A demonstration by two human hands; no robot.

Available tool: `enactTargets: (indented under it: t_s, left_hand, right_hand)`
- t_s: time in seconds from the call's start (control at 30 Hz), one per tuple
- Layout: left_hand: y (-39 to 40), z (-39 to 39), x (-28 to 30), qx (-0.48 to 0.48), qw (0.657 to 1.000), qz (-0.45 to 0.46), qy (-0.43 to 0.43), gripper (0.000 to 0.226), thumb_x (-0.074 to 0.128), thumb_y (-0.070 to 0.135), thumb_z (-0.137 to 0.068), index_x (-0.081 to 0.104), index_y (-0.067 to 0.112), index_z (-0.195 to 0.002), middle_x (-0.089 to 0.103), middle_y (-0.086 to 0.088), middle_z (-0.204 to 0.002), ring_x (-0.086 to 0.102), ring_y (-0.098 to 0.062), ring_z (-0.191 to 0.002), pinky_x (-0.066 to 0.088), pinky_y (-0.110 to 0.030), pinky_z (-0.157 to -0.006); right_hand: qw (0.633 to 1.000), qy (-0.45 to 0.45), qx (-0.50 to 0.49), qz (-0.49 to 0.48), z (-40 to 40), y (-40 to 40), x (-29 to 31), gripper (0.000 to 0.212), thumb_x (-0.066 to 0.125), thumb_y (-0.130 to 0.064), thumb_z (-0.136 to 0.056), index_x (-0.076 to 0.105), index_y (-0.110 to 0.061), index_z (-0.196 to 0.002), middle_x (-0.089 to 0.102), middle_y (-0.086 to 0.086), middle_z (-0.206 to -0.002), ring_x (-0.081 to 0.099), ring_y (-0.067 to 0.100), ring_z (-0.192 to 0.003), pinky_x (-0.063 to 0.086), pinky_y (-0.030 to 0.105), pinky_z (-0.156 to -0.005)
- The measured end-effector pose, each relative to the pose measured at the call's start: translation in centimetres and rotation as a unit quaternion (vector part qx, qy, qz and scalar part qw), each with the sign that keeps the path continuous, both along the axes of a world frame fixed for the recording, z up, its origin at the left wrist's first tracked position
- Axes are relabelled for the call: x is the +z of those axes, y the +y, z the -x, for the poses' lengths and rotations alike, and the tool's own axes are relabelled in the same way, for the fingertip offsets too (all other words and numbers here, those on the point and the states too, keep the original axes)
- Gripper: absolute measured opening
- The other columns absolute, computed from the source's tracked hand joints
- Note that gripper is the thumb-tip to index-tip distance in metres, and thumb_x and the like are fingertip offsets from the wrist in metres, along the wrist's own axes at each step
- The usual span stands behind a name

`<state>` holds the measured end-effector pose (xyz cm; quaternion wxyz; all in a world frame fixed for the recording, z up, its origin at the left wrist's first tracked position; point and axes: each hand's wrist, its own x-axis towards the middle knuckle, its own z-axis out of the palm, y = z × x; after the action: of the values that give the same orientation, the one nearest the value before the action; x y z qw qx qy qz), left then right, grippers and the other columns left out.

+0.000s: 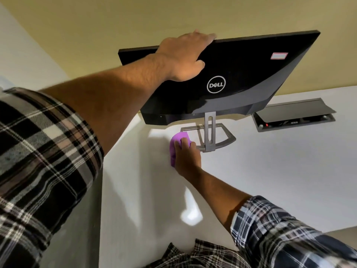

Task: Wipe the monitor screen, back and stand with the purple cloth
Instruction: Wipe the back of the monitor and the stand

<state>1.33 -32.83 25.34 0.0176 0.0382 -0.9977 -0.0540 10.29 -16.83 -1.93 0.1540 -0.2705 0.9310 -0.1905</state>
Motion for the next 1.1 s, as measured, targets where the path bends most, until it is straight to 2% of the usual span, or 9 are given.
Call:
enactTargets:
  t_s: [0.07, 0.17, 0.3, 0.4, 0.47, 0.63, 0.77, 0.9, 1.1]
  left_hand:
    - [-0.1, -0.2, 0.0, -0.003, 1.0, -0.004, 0.003, 0.07, 0.048, 0.032, -0.1, 0.011, 0.033, -0.16, 0.022, 0.005, -0.166, 0.016, -0.014, -0.154, 0.036, -0.048, -0.111]
    - [-0.2, -0.3, 0.0, -0.004, 1.0, -0.007, 0.005, 0.07, 0.048, 0.031, -0.1, 0.012, 0.033, -0.16, 0.023, 0.005, -0.166, 0.018, -0.015, -0.154, 0.037, -0.047, -0.109]
    - [-0.3, -0.3, 0.0, -0.009, 1.0, -0.011, 0.008, 0.07, 0.048, 0.031, -0.099, 0.013, 0.032, -0.16, 0.026, 0.004, -0.164, 0.02, -0.015, -0.153, 0.038, -0.046, -0.108]
    - [-0.5, -0.2, 0.1, -0.005, 1.0, -0.012, 0.003, 0.069, 0.047, 0.032, -0.1, 0.013, 0.033, -0.16, 0.023, 0.002, -0.166, 0.019, -0.016, -0.153, 0.035, -0.048, -0.111]
    - [-0.5, -0.2, 0.1, -0.005, 1.0, -0.015, 0.005, 0.07, 0.047, 0.031, -0.099, 0.013, 0.032, -0.16, 0.021, 0.001, -0.167, 0.018, -0.016, -0.154, 0.033, -0.049, -0.114]
    - [-0.7, -0.1, -0.1, -0.005, 1.0, -0.016, 0.0, 0.07, 0.047, 0.032, -0.099, 0.013, 0.033, -0.16, 0.021, 0.003, -0.166, 0.017, -0.015, -0.154, 0.031, -0.05, -0.115]
    - [-0.8, 0.0, 0.2, 0.0, 1.0, -0.016, 0.001, 0.069, 0.047, 0.031, -0.099, 0.014, 0.033, -0.16, 0.022, 0.004, -0.166, 0.018, -0.015, -0.153, 0.031, -0.049, -0.114]
    - [-0.8, 0.0, 0.1, 0.002, 1.0, -0.016, 0.0, 0.069, 0.047, 0.03, -0.099, 0.014, 0.032, -0.16, 0.022, 0.003, -0.166, 0.017, -0.014, -0.154, 0.03, -0.049, -0.115]
    - [-0.6, -0.3, 0.3, 0.003, 1.0, -0.009, 0.006, 0.07, 0.048, 0.031, -0.099, 0.013, 0.032, -0.16, 0.02, 0.0, -0.167, 0.017, -0.016, -0.154, 0.032, -0.05, -0.114]
  right_hand:
    - [0.999, -0.008, -0.005, -0.037, 0.6, -1.4, -0.8, 0.028, 0.051, -0.024, -0.102, 0.057, -0.017, -0.128, 0.053, 0.01, -0.124, 0.053, 0.032, -0.115, 0.038, 0.037, -0.081]
    - [0.997, -0.028, -0.043, -0.063, 1.8, -3.2, -0.6, 0.043, 0.075, -0.026, -0.091, 0.059, -0.011, -0.129, 0.055, 0.012, -0.128, 0.051, 0.029, -0.116, 0.047, 0.034, -0.089]
    - [0.992, -0.076, -0.077, -0.064, 3.7, -5.0, -0.5, 0.038, 0.066, -0.025, -0.092, 0.058, -0.015, -0.127, 0.051, 0.015, -0.134, 0.047, 0.034, -0.122, 0.044, 0.042, -0.094]
    - [0.982, -0.106, -0.093, -0.126, 5.5, -6.1, 0.0, 0.084, 0.086, -0.043, -0.081, 0.046, -0.017, -0.15, 0.046, 0.011, -0.15, 0.043, 0.035, -0.139, 0.046, 0.044, -0.111]
    - [0.98, -0.084, -0.064, -0.171, 6.7, -6.4, 0.3, 0.095, 0.088, -0.045, -0.08, 0.04, -0.017, -0.157, 0.041, 0.012, -0.158, 0.038, 0.037, -0.145, 0.043, 0.044, -0.115]
    - [0.972, -0.006, 0.02, -0.233, 8.0, -7.1, 0.9, 0.073, 0.086, -0.035, -0.085, 0.055, -0.013, -0.147, 0.055, 0.015, -0.142, 0.051, 0.035, -0.133, 0.048, 0.042, -0.11]
    - [0.973, -0.063, 0.047, -0.216, 7.3, -7.0, 1.8, 0.069, 0.087, -0.032, -0.083, 0.06, -0.017, -0.144, 0.046, 0.014, -0.152, 0.046, 0.04, -0.139, 0.052, 0.046, -0.108]
    - [0.973, -0.118, 0.04, -0.192, 6.2, -6.0, 2.8, 0.053, 0.078, -0.033, -0.091, 0.062, -0.015, -0.138, 0.055, 0.012, -0.14, 0.057, 0.036, -0.122, 0.056, 0.043, -0.103]
    - [0.98, -0.027, 0.107, -0.165, 2.1, -1.5, 3.8, 0.037, 0.056, -0.031, -0.104, 0.067, -0.009, -0.132, 0.064, 0.012, -0.133, 0.062, 0.035, -0.117, 0.057, 0.04, -0.091]
